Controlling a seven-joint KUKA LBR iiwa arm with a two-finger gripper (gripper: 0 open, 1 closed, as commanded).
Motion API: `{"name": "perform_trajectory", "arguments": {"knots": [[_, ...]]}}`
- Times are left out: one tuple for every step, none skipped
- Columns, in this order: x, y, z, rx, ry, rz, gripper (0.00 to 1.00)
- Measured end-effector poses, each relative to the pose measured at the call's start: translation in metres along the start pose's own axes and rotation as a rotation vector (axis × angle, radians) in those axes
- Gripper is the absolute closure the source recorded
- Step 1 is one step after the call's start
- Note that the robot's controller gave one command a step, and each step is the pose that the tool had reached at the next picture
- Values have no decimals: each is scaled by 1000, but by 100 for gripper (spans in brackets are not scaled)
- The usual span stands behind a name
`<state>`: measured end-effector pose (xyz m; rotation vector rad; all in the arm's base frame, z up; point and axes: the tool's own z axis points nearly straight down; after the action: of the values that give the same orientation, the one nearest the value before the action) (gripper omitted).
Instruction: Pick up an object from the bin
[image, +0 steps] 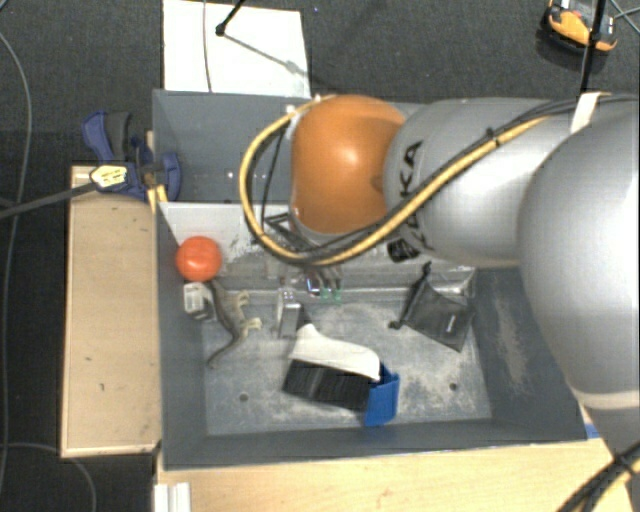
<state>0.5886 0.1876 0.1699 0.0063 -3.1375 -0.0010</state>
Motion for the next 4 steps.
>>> {"name": "perform_trajectory", "arguments": {"knots": [[-1,-1,-5,-1,-7,5,0],[3,19,43,-3,-8,104,0],[6,28,71,-1,-3,131,0],[8,40,41,-5,-12,207,0]]}}
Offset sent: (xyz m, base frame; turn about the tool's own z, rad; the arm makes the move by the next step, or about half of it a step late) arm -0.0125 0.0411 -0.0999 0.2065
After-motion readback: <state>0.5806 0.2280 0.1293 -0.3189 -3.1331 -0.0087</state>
